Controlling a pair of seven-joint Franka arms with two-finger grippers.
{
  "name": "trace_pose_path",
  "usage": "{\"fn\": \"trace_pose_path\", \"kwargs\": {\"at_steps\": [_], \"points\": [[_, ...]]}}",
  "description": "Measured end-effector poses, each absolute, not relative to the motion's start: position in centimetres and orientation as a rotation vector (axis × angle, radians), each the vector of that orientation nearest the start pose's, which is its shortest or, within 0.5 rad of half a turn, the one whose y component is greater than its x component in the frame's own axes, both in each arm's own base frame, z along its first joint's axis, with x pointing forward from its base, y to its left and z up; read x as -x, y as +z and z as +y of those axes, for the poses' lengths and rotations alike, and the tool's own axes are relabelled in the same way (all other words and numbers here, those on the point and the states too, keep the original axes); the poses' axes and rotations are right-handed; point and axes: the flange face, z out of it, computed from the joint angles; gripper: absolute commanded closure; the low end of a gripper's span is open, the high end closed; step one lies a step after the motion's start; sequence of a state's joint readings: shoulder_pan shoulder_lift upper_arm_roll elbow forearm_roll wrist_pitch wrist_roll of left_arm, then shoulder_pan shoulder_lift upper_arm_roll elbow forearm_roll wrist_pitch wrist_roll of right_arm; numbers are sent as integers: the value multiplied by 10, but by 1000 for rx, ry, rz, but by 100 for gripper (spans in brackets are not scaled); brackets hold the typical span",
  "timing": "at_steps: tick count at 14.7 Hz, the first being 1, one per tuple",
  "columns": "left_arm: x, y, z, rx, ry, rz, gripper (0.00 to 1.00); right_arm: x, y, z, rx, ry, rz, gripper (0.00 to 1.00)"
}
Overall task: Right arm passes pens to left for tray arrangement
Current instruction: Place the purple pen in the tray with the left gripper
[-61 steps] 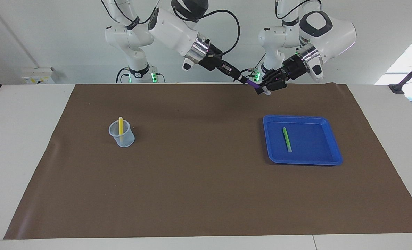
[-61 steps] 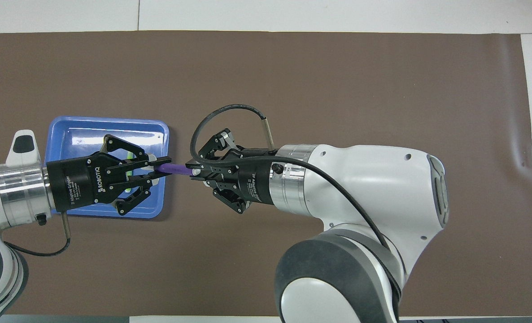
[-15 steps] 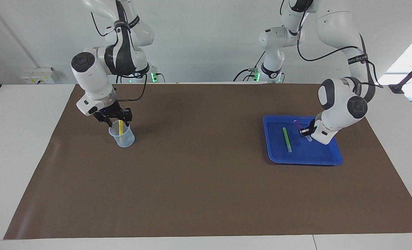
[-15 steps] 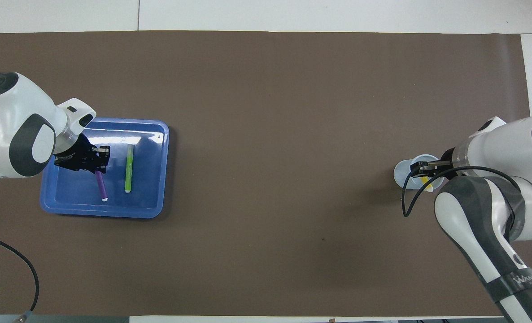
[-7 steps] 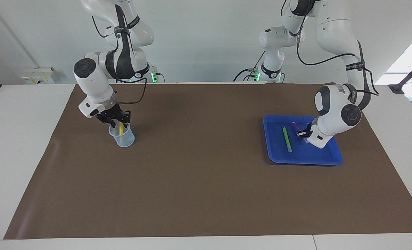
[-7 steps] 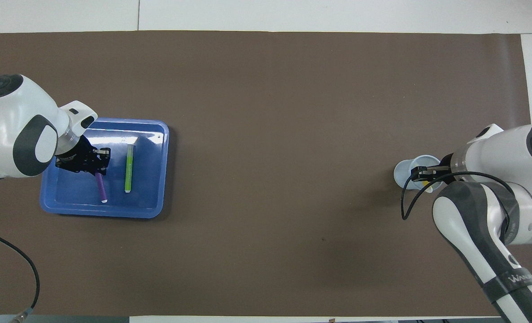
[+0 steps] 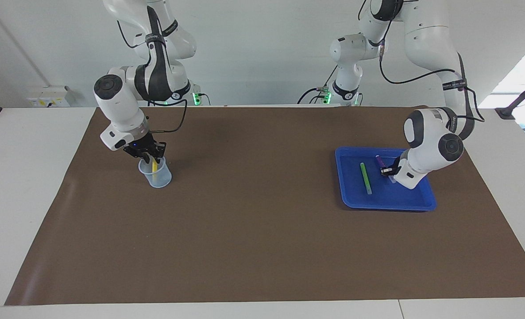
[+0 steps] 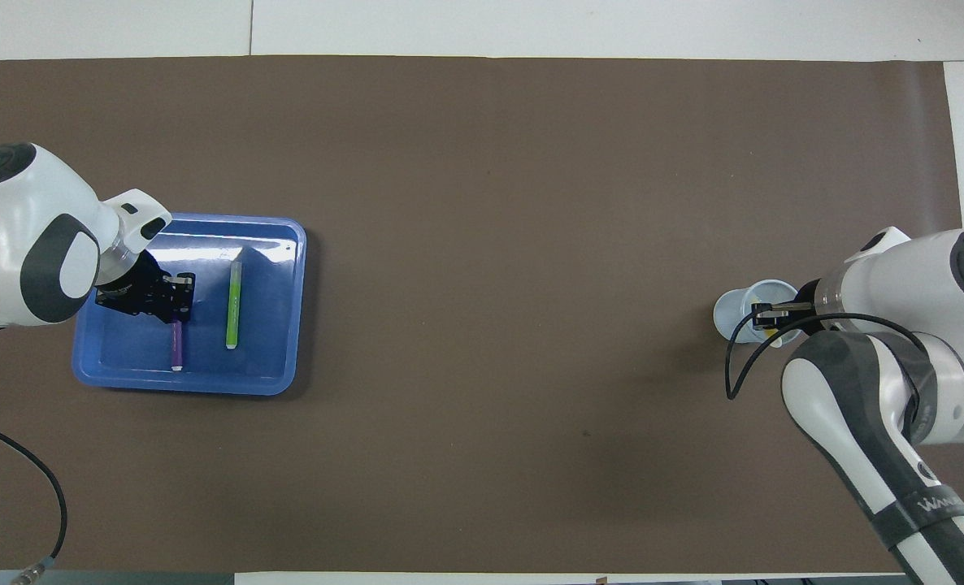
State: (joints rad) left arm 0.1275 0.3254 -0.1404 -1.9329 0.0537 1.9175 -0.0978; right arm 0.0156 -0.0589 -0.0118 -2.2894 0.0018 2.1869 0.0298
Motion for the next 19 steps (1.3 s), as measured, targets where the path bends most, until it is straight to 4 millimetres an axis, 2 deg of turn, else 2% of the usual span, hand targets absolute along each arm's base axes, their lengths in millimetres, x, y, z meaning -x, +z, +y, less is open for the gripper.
{"fn": "trace_pose_path", "kwargs": {"at_steps": [6,7,8,9,10,15,18,19], "points": [[-575,296,-1,3078,518,-86,28,-501,370,2,3139,44,43,64],[-575,295,-1,3078,518,-86,28,-501,367,2,3139,53,43,68],[-575,295,-1,3078,518,-86,28,-500,364,2,3139,61,43,73],[-575,295,-1,3078,518,-86,28,-500,361,2,3139,68,44,82],[-575,295,-1,3078,518,-86,28,-501,359,2,3139,74,45,100],[-575,298,-2,3077,520,-83,25,-502,361,1,3139,84,47,100],[-577,327,-2,3074,503,-79,24,-506,384,-3,3136,143,59,100],[-575,341,-2,3072,494,-76,20,-508,397,-6,3135,161,68,100]]}}
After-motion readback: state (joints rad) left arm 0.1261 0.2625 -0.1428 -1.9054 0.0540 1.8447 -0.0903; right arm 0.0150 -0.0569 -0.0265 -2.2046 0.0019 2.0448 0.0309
